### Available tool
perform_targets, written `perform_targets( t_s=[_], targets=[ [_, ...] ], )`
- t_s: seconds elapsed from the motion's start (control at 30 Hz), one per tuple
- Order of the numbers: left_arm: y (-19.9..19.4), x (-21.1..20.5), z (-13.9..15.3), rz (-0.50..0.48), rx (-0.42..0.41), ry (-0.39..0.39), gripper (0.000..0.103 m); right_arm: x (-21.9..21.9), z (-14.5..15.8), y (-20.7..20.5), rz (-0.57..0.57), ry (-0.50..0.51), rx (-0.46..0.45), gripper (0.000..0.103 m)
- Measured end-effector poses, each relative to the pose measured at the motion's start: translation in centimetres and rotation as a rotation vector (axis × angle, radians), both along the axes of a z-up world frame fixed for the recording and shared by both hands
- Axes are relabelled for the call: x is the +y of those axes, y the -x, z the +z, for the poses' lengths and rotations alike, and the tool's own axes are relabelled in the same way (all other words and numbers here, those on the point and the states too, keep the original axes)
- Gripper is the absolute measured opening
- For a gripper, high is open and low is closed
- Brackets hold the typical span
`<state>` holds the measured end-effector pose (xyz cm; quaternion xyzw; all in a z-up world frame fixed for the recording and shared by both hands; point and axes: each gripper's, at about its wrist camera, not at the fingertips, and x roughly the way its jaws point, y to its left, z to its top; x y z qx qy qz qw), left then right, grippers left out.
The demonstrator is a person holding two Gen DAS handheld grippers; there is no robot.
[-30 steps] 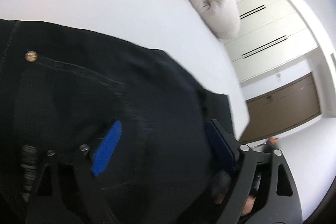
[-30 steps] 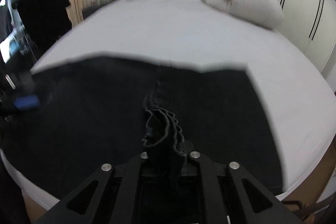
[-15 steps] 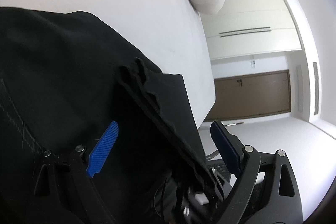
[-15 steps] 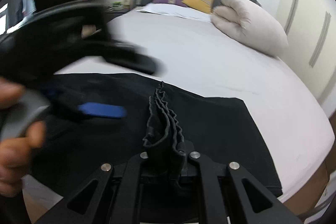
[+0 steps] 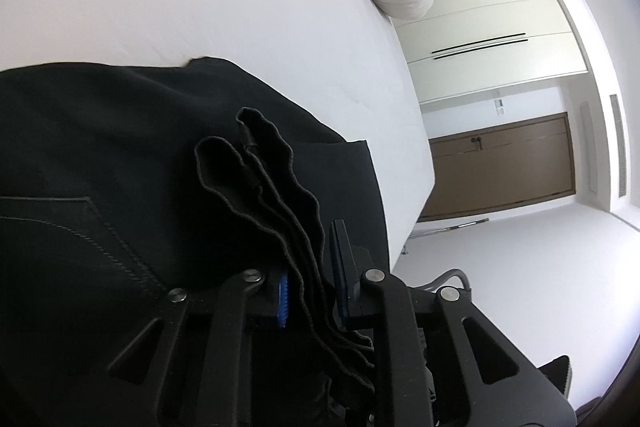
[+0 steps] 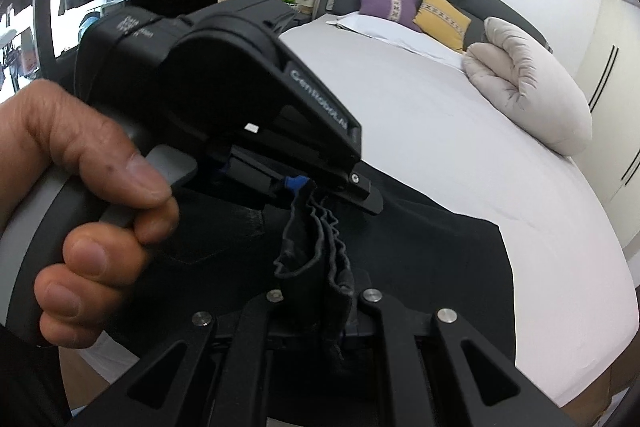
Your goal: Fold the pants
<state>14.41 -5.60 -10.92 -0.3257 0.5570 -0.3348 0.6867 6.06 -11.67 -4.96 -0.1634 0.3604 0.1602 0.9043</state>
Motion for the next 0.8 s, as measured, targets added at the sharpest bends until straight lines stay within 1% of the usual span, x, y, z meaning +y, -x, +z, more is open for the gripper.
perform_targets(
  t_s=[0.1,0.13,0.2,0.23,0.3,0.37,0.4,0.43,0.5,0.53,0.6,0.63,0.67,0.7,0.73,0.77,0.8],
  targets=[
    [0.6,1.1,-0.6,0.023,0.008,-0.028,0.016,0.6,-0.9,-0.8,0.018,0.0,0.028,0.01],
    [-0.3,1.0,-0.6,0.036,0.011,-0.04,0.016,0.7,-1.2,-1.0,0.024,0.0,0.04,0.01],
    [0.1,1.7,-1.5,0.063,0.03,-0.051,0.016,1.4,-2.5,-1.0,0.039,0.007,0.065,0.01],
    [0.3,1.9,-2.0,0.073,0.036,-0.067,0.016,1.5,-3.2,-1.1,0.042,0.01,0.079,0.011],
    [0.6,2.2,-2.8,0.103,0.046,-0.133,0.016,1.9,-5.0,-1.6,0.038,0.021,0.142,0.016],
    [0.8,3.5,-3.2,0.137,0.063,-0.098,0.016,1.3,-4.6,-1.5,0.028,-0.014,0.138,0.017],
    [0.9,4.1,-2.8,0.161,0.053,-0.116,0.016,0.9,-4.3,-1.7,0.027,-0.039,0.156,0.025],
    [1.0,4.9,-2.0,0.193,0.03,-0.17,0.016,0.5,-3.9,-1.8,0.029,-0.065,0.174,0.042],
    [1.0,6.6,-0.6,0.243,-0.01,-0.232,0.016,-1.1,-2.7,-1.9,0.043,-0.155,0.215,0.058],
    [1.1,6.9,0.5,0.255,-0.041,-0.262,0.016,-2.0,-2.2,-1.9,0.05,-0.202,0.233,0.058],
    [1.2,6.6,2.1,0.233,-0.098,-0.294,0.016,-4.7,-0.8,-2.3,0.067,-0.341,0.306,0.058],
    [1.3,6.0,2.9,0.212,-0.127,-0.301,0.016,-6.0,-0.4,-2.7,0.065,-0.403,0.333,0.057],
    [1.5,5.2,3.5,0.188,-0.153,-0.302,0.016,-8.1,0.0,-3.3,0.05,-0.49,0.365,0.055],
    [1.7,3.9,4.0,0.152,-0.18,-0.304,0.016,-9.9,0.1,-4.1,0.034,-0.56,0.4,0.048],
    [1.8,2.3,4.5,0.109,-0.202,-0.313,0.016,-11.1,0.1,-4.6,0.022,-0.613,0.426,0.042],
    [2.0,0.9,4.4,0.067,-0.217,-0.327,0.016,-13.1,0.1,-5.2,0.006,-0.679,0.452,0.039],
    [2.0,-1.3,4.1,0.002,-0.23,-0.355,0.016,-15.4,0.3,-6.2,-0.004,-0.747,0.476,0.039]
  ],
)
